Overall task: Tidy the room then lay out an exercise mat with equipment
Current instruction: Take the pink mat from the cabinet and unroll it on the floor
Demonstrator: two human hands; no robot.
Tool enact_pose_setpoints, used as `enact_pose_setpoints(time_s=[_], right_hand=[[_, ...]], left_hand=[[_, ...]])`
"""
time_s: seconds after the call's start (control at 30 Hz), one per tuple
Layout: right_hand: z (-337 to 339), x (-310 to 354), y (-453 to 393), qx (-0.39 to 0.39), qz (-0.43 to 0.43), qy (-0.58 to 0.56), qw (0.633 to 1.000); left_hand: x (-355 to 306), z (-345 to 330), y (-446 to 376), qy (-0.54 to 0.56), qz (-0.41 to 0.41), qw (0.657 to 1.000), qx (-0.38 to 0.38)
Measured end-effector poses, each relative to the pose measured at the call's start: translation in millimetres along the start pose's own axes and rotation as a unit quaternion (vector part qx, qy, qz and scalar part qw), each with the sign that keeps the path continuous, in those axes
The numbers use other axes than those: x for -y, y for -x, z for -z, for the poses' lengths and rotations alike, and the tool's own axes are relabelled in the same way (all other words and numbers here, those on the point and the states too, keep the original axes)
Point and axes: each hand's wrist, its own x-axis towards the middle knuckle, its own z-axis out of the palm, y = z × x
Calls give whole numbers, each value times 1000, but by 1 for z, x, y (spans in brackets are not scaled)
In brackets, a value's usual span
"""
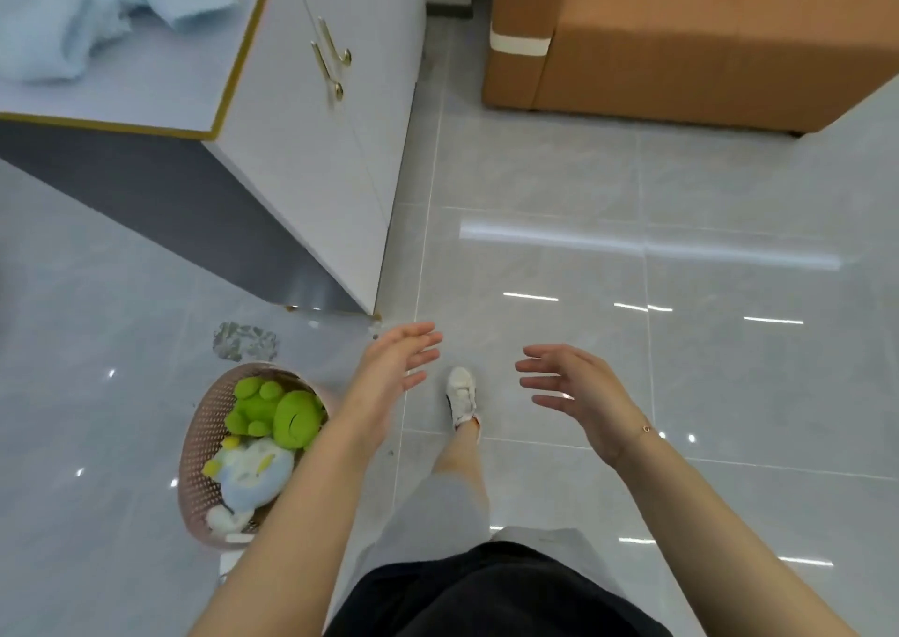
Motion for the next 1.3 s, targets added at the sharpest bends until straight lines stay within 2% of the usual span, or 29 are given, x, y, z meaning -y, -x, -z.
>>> enact_pose_setpoints(time_s=[0.17,0.5,0.7,0.83,1.0,1.2,1.3], right_hand=[[5,81,-54,-26,-16,-12,999],[20,248,-172,-39,20,-44,998],[46,341,-274,-26,19,-45,998],[68,436,-355,1,8,-18,1000],[82,551,-430,14,35,18,999],[54,657,-534,8,56,33,998],[32,689,-576,22,51,64,996]], left_hand=[[-84,-33,-70,-21,12,999,43],[-249,-97,-204,-52,-18,996,71],[-323,-143,-296,-40,-10,998,50],[-387,-182,-357,-13,-7,1000,22],[-472,-217,-428,27,-17,999,17],[-551,-203,-527,82,-30,995,-40],[-574,-191,-569,110,-23,991,-67]])
